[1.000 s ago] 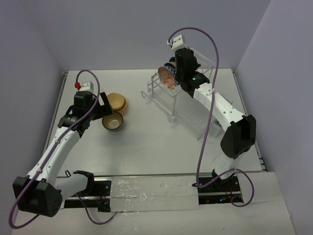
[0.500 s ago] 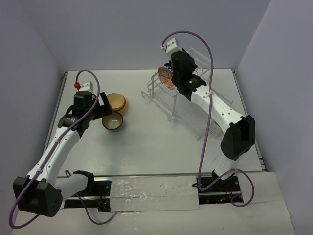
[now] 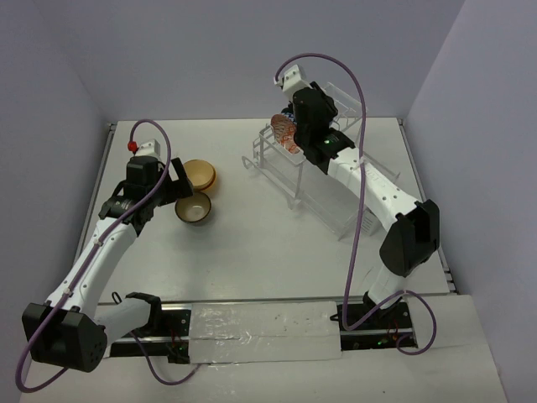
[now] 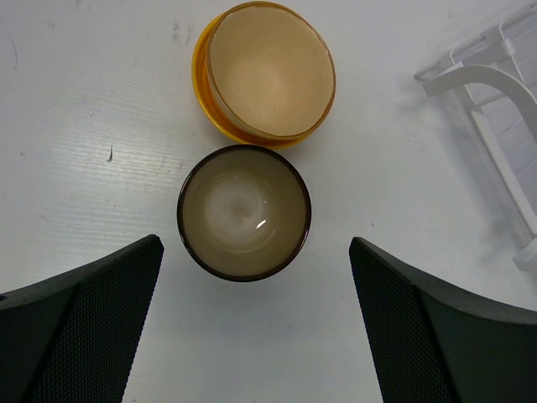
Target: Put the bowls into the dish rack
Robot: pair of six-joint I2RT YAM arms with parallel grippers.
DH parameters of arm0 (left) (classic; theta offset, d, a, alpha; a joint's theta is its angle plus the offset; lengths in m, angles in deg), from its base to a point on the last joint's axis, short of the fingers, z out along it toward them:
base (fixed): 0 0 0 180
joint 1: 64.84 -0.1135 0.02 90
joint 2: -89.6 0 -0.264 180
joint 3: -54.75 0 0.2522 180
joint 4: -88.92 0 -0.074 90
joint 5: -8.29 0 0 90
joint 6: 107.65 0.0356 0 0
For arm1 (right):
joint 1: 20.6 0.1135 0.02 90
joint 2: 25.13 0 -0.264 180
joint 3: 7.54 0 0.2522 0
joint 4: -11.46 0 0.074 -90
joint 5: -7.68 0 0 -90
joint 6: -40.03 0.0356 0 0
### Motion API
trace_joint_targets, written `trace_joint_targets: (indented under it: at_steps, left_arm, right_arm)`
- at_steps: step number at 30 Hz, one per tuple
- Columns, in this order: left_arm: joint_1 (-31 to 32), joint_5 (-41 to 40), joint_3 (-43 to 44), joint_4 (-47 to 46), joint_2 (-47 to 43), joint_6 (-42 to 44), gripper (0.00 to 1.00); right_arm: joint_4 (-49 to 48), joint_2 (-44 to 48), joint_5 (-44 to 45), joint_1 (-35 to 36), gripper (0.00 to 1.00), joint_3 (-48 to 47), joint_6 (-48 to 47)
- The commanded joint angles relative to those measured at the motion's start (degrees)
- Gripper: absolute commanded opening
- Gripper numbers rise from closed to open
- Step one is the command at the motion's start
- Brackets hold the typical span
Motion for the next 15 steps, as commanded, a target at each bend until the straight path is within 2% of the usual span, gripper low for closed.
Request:
trace_joint_targets:
  at_steps: [1,4,15]
  left_arm:
    - [-0.38,1.03,-0.67,-1.89,-1.24,0.75,0.99]
    - [-0.47,1.21,-0.58,-1.97,-1.33,0.66,0.99]
    - [-0.65,1.38,-0.67,-1.97,-1.24,0.4,0.99]
  right_arm:
    - [-0.8,3.54,-1.33,0.77,0.41,-0.44,0.66]
    - [0.69,4.24,-2.91,0.77,0.42,-0.53,1.72]
    - [4.39,7.05,-6.61,2.18,0.58,-0.17,5.32]
